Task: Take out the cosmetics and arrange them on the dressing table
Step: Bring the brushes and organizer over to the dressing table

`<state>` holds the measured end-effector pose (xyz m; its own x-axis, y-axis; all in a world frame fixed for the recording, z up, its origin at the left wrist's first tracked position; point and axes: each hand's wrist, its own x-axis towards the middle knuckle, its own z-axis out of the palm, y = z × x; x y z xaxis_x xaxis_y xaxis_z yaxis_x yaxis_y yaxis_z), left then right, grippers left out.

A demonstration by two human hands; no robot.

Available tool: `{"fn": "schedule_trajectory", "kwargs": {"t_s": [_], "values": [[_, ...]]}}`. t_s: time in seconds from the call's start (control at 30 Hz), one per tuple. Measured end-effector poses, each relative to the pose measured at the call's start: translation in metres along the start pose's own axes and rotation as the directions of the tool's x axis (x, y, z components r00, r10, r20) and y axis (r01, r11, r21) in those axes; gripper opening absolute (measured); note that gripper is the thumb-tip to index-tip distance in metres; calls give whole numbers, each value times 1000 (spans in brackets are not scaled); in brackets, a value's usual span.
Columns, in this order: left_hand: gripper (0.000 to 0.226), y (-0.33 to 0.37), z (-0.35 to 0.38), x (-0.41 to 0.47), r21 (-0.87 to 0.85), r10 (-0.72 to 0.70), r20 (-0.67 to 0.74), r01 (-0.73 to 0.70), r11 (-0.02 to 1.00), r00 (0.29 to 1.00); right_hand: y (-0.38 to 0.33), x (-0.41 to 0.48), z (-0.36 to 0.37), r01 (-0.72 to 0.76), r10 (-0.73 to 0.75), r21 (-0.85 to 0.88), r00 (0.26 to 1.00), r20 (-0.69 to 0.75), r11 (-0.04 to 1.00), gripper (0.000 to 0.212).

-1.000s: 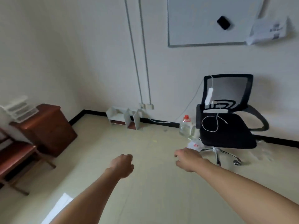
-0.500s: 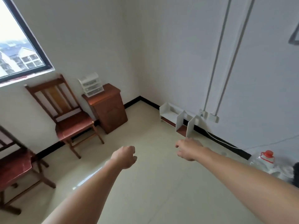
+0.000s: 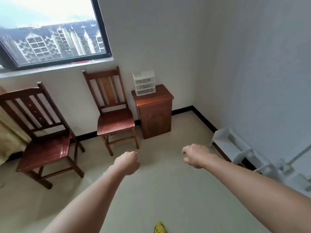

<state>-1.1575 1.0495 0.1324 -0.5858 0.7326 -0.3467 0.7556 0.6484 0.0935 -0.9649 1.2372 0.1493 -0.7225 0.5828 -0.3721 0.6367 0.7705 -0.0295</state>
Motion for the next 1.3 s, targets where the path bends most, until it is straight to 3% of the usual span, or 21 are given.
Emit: {"fn": "schedule_trajectory", "kwargs": {"t_s": [0.23, 0.53, 0.83, 1.13, 1.3], "values": [[18, -35, -78, 162, 3, 32, 29, -32, 999, 999, 0, 154, -75, -36, 36, 39, 999, -3, 999, 40], [24, -38, -132, 332, -33, 92, 47, -91, 995, 995, 22, 321, -125, -93, 86, 103, 994, 63, 990, 40], [27, -71, -199, 526, -175, -12, 49, 21, 984, 999, 35, 549, -181, -28, 19, 171, 998, 52, 985, 40], [29, -123, -235, 659, -234, -134, 92, 152, 960, 987, 18, 721, -232, 33, -51, 196, 995, 88, 980, 37], [28, -150, -245, 751, -269, -106, 147, 143, 953, 983, 18, 809, -236, -35, 8, 224, 993, 120, 974, 37]]}}
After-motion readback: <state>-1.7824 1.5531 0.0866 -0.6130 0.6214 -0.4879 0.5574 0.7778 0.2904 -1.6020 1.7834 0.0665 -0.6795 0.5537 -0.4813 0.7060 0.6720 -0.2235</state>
